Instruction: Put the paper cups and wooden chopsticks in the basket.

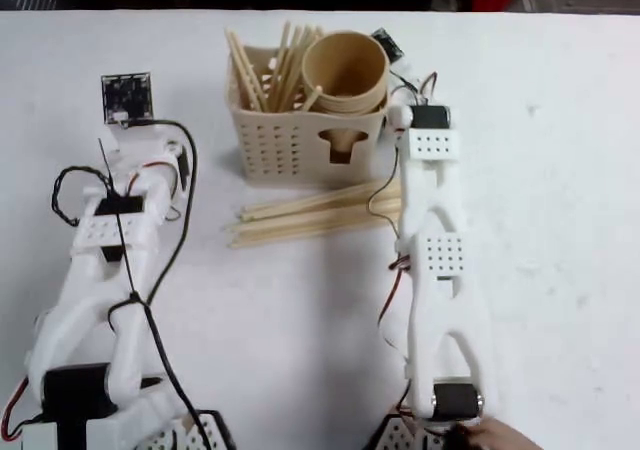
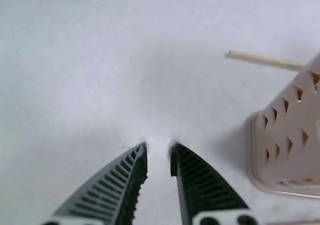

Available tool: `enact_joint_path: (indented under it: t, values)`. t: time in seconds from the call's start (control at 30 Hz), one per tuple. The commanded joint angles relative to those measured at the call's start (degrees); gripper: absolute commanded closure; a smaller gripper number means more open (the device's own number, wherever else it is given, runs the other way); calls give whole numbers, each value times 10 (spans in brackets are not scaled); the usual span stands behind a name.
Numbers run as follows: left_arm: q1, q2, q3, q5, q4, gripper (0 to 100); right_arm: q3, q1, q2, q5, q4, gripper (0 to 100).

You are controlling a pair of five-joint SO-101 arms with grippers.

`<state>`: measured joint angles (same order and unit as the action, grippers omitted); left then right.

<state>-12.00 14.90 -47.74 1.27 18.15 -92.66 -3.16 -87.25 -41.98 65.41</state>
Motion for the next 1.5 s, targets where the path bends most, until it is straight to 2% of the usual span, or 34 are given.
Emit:
enact_joint_path:
  t: [0.0, 0.3, 0.5, 0.67, 0.77, 0.97, 1.07, 1.17, 1.27, 1.47]
  values:
    - [8, 20, 1, -6, -12, 906, -24, 32, 22, -52, 69, 981]
    - [8, 20, 1, -6, -12, 906, -28, 93, 23, -49, 101, 981]
    - [8, 20, 1, -6, -12, 906, -26, 142, 58, -22, 124, 982]
    - [8, 20, 1, -6, -12, 906, -25, 111, 67, -25, 151, 978]
    - [8, 20, 1, -6, -12, 906, -26, 86, 72, -24, 182, 942]
    - [8, 20, 1, -6, -12, 906, -27, 109, 161, 96, 285, 978]
    - [8, 23, 1, -6, -10, 906, -25, 120, 228, 123, 337, 983]
    - [8, 25, 20, -33, 43, 906, -25, 138, 271, 162, 336, 982]
    - [7, 25, 76, -42, 135, 906, -11, 141, 309, 187, 339, 982]
    - [23, 22, 154, -64, 290, 902, 229, 140, 468, 191, 338, 982]
